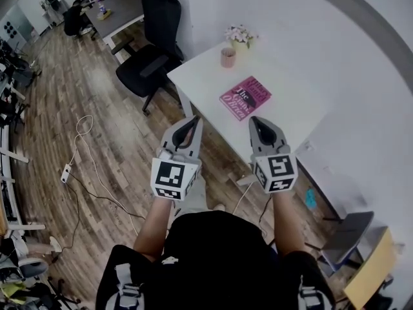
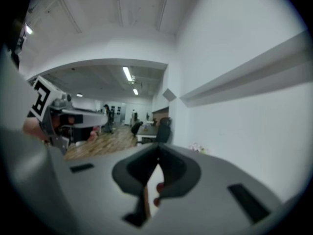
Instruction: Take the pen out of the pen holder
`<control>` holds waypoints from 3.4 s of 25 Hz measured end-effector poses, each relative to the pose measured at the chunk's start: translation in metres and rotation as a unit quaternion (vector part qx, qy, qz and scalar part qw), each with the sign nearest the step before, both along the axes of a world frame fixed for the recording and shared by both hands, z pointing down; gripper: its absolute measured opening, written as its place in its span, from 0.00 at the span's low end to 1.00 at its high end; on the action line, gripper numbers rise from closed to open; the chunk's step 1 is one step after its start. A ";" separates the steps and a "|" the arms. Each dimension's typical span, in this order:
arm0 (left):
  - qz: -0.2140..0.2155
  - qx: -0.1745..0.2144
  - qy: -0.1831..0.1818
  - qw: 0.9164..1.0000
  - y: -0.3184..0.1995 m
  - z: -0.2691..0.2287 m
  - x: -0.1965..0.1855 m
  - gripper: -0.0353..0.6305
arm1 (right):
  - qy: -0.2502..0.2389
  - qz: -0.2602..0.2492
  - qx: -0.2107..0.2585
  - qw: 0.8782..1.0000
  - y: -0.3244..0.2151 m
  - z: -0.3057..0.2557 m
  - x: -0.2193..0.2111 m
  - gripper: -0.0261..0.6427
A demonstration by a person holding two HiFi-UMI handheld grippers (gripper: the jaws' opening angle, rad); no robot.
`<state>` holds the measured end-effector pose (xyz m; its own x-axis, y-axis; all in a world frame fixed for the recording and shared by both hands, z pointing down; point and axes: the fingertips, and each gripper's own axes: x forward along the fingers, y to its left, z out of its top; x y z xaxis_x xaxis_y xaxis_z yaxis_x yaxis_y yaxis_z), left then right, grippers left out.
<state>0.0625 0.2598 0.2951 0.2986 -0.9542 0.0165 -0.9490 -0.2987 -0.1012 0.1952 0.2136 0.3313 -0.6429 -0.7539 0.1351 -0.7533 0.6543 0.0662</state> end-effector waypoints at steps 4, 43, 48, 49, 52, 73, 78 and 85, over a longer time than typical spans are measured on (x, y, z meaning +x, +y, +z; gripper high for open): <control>0.005 -0.006 0.003 1.000 -0.029 0.006 -0.010 0.08 | 0.004 0.005 -0.007 1.000 -0.026 0.007 -0.009 0.09; 0.096 -0.072 0.039 0.992 -0.265 0.046 -0.146 0.08 | 0.046 0.076 -0.082 0.993 -0.244 0.046 -0.151 0.09; 0.104 -0.078 0.038 0.991 -0.277 0.049 -0.145 0.08 | 0.052 0.077 -0.093 0.991 -0.255 0.051 -0.154 0.09; 0.106 -0.080 0.037 0.990 -0.281 0.051 -0.143 0.08 | 0.053 0.078 -0.095 0.991 -0.259 0.052 -0.154 0.09; 0.111 -0.088 0.036 0.989 -0.297 0.059 -0.136 0.08 | 0.049 0.082 -0.097 0.991 -0.273 0.058 -0.149 0.09; 0.129 -0.155 0.006 0.979 -0.388 0.109 -0.081 0.08 | 0.037 0.077 -0.159 0.984 -0.360 0.107 -0.113 0.09; 0.136 -0.172 -0.008 0.976 -0.404 0.127 -0.061 0.08 | 0.028 0.073 -0.178 0.981 -0.370 0.127 -0.103 0.09; 0.145 -0.190 -0.023 0.971 -0.411 0.150 -0.046 0.08 | 0.034 0.062 -0.200 0.977 -0.376 0.153 -0.099 0.09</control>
<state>0.0165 -0.1516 0.4453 0.5448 -0.7522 0.3706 -0.8162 -0.5771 0.0286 0.0965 -0.1621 0.4839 -0.5295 -0.7035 0.4740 -0.8311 0.5421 -0.1238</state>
